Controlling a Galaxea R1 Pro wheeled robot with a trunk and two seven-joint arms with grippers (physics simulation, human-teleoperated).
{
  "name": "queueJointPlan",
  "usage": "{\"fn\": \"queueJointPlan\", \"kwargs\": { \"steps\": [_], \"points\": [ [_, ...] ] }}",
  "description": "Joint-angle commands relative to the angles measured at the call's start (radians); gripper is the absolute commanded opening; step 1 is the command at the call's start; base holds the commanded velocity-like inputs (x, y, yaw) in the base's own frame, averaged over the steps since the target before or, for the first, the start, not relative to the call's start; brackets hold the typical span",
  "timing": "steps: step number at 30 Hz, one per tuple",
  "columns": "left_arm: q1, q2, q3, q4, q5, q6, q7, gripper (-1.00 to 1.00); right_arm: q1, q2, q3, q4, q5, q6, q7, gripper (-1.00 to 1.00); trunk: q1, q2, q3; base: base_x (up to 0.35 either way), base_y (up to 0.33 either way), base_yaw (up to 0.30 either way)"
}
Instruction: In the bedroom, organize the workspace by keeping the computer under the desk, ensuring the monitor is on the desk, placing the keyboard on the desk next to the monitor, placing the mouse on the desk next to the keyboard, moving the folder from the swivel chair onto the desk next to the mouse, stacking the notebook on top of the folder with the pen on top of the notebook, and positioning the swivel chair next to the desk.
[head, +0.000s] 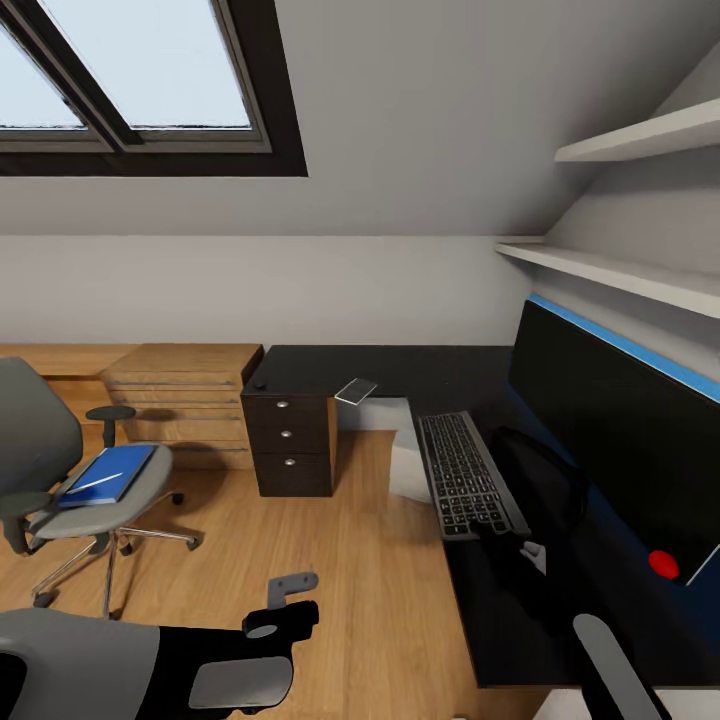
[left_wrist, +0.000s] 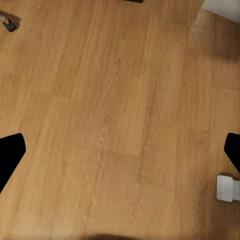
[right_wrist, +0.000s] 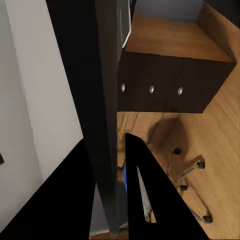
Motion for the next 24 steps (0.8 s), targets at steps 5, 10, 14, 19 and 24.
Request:
{"fn": "queueJointPlan", "kwargs": {
  "steps": [5, 10, 14, 19, 24],
  "points": [
    [-0.002, -0.002, -0.011, -0.001, 0.004, -0.006, 0.002, 1.0, -0.002, -0.008, -0.001, 0.014, -0.039, 0.009, -0.048, -1.0, 0.0, -0.001, -0.001, 0.0, -0.099, 0.0],
    [-0.002, -0.001, -0.012, -0.002, 0.003, -0.006, 0.002, 1.0, -0.002, -0.007, -0.001, 0.019, -0.044, 0.007, -0.084, -1.0, 0.0, -0.001, -0.001, 0.0, -0.221, 0.0],
    [-0.002, -0.001, -0.012, -0.002, 0.004, -0.006, 0.002, 1.0, -0.007, -0.008, -0.001, 0.047, -0.045, 0.004, -0.099, -1.0, 0.0, -0.001, -0.001, 0.0, -0.049, 0.0],
    [-0.002, 0.0, -0.013, -0.003, 0.003, -0.006, 0.002, 1.0, -0.037, -0.009, -0.001, 0.107, -0.045, 0.001, -0.101, -1.0, 0.0, -0.001, -0.001, 0.0, -0.008, 0.0],
    [-0.002, 0.0, -0.013, -0.003, 0.004, -0.006, 0.002, 1.0, -0.047, -0.01, 0.0, 0.129, -0.044, 0.0, -0.101, -1.0, 0.0, -0.001, -0.001, 0.0, -0.001, 0.0]
  ]
}}
